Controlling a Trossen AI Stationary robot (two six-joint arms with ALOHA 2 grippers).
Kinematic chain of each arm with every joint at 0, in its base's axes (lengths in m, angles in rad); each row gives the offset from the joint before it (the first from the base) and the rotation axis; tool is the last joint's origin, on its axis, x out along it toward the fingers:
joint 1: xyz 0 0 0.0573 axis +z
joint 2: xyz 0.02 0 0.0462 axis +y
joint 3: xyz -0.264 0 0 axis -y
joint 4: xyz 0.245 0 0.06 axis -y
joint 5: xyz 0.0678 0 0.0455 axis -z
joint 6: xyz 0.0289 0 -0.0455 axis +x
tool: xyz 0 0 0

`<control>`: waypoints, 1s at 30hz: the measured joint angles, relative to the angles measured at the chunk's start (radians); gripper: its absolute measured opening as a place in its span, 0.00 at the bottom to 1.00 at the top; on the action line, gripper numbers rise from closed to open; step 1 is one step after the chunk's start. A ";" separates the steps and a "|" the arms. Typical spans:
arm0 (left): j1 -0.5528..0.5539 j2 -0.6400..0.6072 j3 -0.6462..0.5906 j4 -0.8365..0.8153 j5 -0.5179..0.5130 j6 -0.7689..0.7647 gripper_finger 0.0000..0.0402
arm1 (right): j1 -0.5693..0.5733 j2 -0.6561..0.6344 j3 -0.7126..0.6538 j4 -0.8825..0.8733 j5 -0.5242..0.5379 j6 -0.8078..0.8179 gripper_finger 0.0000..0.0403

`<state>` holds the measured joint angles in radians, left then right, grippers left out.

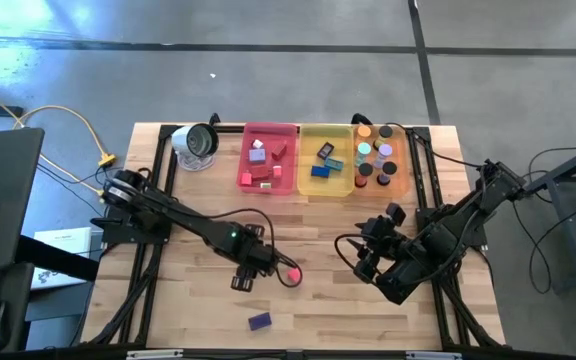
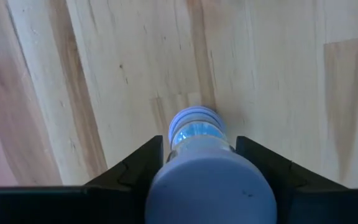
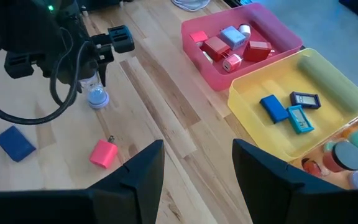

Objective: Pick & Place Office items
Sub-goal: Put the violet hourglass into the orange bin

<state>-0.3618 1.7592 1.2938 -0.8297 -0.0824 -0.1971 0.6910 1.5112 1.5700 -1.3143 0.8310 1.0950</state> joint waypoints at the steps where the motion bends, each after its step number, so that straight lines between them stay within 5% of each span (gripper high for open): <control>1: 0.000 -0.004 0.001 -0.002 -0.002 -0.002 0.44 | 0.000 0.000 0.000 0.005 0.000 0.000 0.44; 6: 0.000 -0.071 0.037 -0.038 -0.018 -0.005 0.44 | 0.000 0.000 0.000 0.048 0.003 -0.028 0.44; 17: -0.050 -0.200 0.283 -0.241 -0.387 -0.012 0.44 | -0.063 -0.011 0.002 0.189 -0.011 0.055 0.44; 24: -0.149 -0.256 0.360 -0.201 -0.627 0.017 0.44 | -0.123 -0.010 0.002 0.547 -0.115 -0.229 0.44; 30: -0.281 -0.331 0.376 0.027 -0.888 0.257 0.44 | -0.181 -0.010 0.002 0.824 -0.126 -0.400 0.44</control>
<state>-0.6425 1.4284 1.6697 -0.8030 -0.9705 0.0601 0.5102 1.5009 1.5715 -0.4904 0.7053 0.6947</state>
